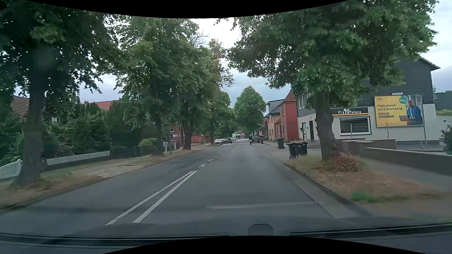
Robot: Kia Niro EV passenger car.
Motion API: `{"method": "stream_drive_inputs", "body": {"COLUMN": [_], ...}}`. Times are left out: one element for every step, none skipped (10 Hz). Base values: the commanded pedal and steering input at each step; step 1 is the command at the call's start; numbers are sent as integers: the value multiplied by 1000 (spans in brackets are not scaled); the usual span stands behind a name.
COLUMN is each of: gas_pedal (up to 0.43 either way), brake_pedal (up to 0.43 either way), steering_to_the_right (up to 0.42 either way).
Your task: Follow the waypoints while adhering to traffic rules and regulations
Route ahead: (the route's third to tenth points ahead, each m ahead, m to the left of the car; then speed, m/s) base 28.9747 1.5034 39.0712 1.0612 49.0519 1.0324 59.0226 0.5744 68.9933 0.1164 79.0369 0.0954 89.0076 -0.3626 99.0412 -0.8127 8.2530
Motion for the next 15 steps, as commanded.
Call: {"method": "stream_drive_inputs", "body": {"gas_pedal": [0,0,0,0,67,87,87,87,47,0,0,0,0,0,0], "brake_pedal": [0,0,0,0,0,0,0,0,0,0,0,0,0,0,0], "steering_to_the_right": [7,9,11,11,8,5,3,3,4,5,5,5,3,1,0]}}
